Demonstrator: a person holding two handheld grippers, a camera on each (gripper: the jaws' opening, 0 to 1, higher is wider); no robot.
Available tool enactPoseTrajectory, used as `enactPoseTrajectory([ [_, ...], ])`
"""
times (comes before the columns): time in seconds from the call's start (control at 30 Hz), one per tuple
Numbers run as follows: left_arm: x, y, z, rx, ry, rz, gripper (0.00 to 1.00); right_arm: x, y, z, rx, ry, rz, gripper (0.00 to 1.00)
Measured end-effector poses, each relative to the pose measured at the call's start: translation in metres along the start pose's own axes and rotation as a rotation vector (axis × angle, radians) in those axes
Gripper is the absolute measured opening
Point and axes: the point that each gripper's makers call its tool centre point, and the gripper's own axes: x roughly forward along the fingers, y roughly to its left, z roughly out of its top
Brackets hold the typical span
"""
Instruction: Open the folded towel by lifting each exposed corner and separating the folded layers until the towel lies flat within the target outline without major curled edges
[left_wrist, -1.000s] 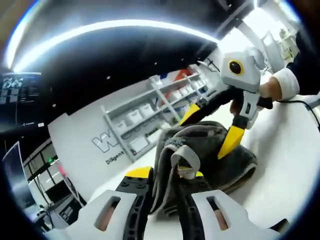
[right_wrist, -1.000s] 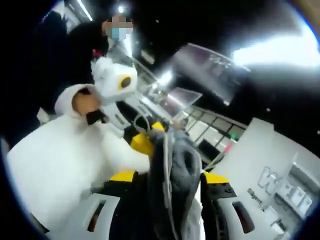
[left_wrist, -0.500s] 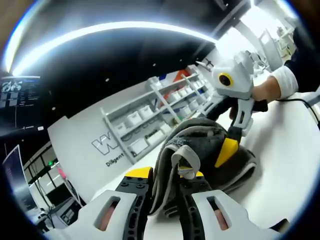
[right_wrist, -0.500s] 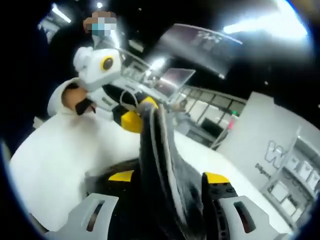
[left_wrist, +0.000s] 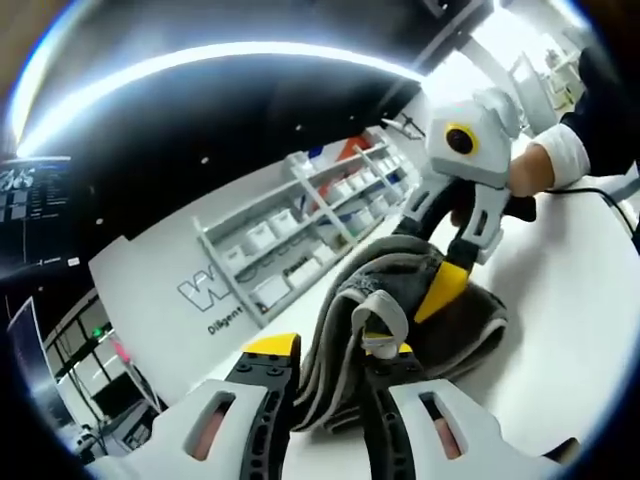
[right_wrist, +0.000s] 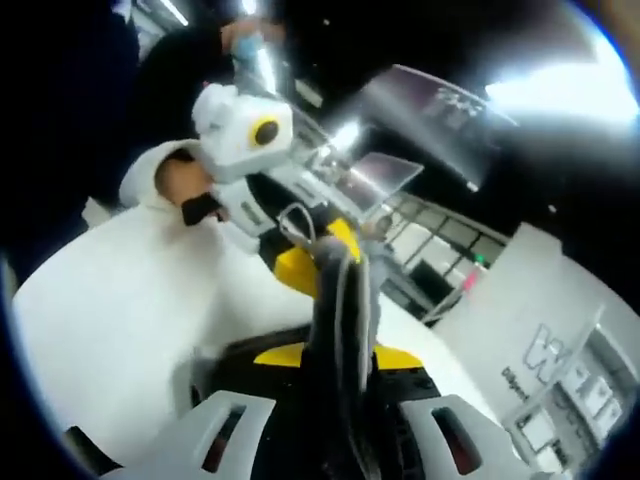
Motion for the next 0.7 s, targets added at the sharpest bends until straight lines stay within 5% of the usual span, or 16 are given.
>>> enactPoseTrajectory([
  [0.7,0.003,-0.004,-0.005,0.029,0.019,-0.019,0.31,-0.005,0.011,0.009,-0.062,0.006,0.009,0.07],
])
